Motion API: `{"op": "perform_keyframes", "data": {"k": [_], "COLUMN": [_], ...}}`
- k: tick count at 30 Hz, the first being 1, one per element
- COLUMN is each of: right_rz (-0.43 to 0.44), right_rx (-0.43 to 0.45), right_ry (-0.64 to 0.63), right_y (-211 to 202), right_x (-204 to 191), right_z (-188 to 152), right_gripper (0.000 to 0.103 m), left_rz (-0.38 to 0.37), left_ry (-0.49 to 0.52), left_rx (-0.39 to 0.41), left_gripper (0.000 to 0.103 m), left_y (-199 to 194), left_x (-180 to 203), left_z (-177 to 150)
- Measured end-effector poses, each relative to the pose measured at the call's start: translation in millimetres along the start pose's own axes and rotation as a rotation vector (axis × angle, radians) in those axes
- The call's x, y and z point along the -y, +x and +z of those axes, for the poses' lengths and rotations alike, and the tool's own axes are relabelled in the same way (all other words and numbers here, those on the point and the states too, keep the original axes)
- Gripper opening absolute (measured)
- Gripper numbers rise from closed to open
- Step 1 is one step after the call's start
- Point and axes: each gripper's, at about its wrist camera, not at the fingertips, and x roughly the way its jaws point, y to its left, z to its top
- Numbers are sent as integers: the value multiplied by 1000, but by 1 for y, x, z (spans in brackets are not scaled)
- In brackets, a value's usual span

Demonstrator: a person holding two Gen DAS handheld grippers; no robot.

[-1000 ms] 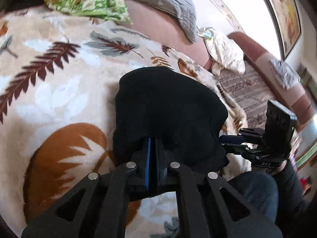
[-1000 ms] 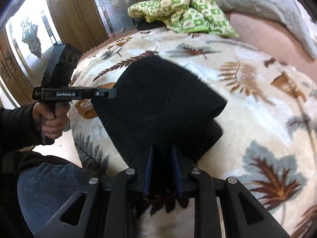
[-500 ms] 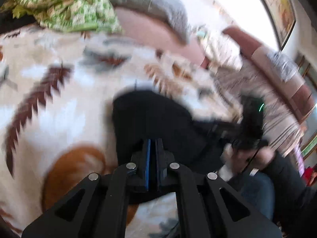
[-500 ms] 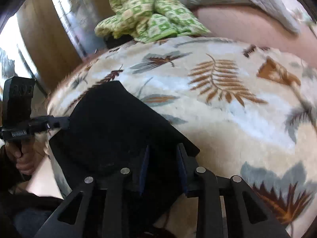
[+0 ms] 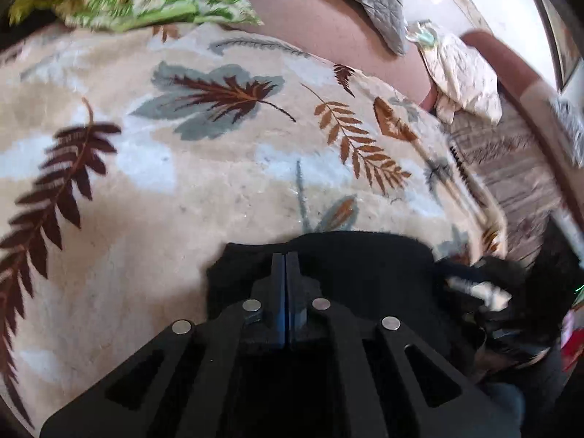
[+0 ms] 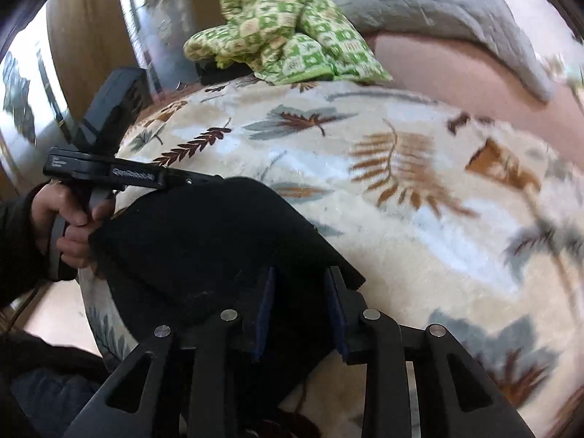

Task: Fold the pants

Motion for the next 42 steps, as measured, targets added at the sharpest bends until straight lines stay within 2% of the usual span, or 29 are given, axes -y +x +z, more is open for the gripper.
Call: {"op": "perform_keyframes", "data": {"k": [2, 3, 4, 5, 6, 7, 8, 9, 11, 14, 16, 17, 18, 19, 21, 24, 27, 28, 29, 30, 31, 32, 33, 36, 38, 40, 42], "right_rz": [34, 70, 145, 179, 204, 202, 185, 194, 219, 205, 259, 273, 249, 229, 255, 226, 235, 242, 221, 197, 173, 173, 184, 247, 289, 343, 389], "right_rx": [83, 122, 157, 144, 84, -55, -116, -54, -78, -61, -33, -49, -127, -155, -138, -131, -107, -88, -72, -57, -28, -2, 10, 20, -15, -40, 5], "right_ry": [-9, -13, -40, -69, -119, -179, -212, -210, -136, -159, -130, -121, -123, -132, -78, -94, -64, -38, -5, 22, 71, 132, 169, 305, 425, 538, 619], "right_y": [-21, -29, -38, -38, -30, -10, 1, -3, -5, -23, -37, -37, -24, -17, -17, -19, -25, -31, -37, -39, -44, -48, -49, -41, -22, -4, 3], "right_x": [-3, -5, -12, -17, -25, -32, -35, -32, -23, -25, -21, -20, -19, -19, -14, -18, -17, -15, -12, -8, -1, 6, 11, 27, 40, 52, 61], "right_z": [7, 9, 11, 10, 7, -5, -14, -21, -17, -18, -21, -24, -29, -33, -33, -33, -34, -34, -35, -36, -36, -37, -38, -42, -48, -54, -57], "right_gripper": [32, 32, 32, 30, 30, 30, 30, 30, 30, 30, 31, 31, 32, 32, 33, 34, 38, 46, 60, 66, 72, 72, 72, 72, 72, 72, 68], "left_rz": [26, 31, 36, 42, 49, 65, 74, 110, 169, 228, 232, 229, 221, 220, 229, 227, 223, 213, 201, 193, 193, 193, 168, 50, -61, -130, -196], "left_ry": [26, 25, 24, 28, 33, 49, 63, 92, 143, 183, 185, 181, 176, 175, 178, 175, 170, 161, 130, 109, 70, 46, 7, -117, -207, -257, -294], "left_rx": [10, 16, 21, 29, 34, 46, 55, 82, 133, 190, 191, 189, 188, 187, 195, 199, 193, 191, 194, 198, 212, 225, 233, 177, 145, 131, 103], "left_gripper": [2, 2, 2, 2, 2, 2, 2, 2, 2, 2, 1, 1, 1, 1, 1, 1, 1, 2, 5, 18, 43, 53, 60, 60, 59, 58, 57], "left_y": [-1, -1, 0, 0, 0, -1, 0, -1, -2, -4, -4, -4, -4, -4, -4, -5, -7, -11, -20, -25, -35, -42, -49, -50, -48, -45, -40], "left_x": [5, 5, 5, 5, 6, 9, 12, 16, 24, 29, 29, 29, 29, 29, 30, 29, 28, 27, 24, 21, 14, 8, -3, -29, -44, -49, -50], "left_z": [-1, -2, -1, -3, -1, -3, -1, -4, -10, -17, -16, -16, -16, -16, -17, -17, -16, -14, -13, -12, -13, -15, -18, -27, -33, -36, -37]}}
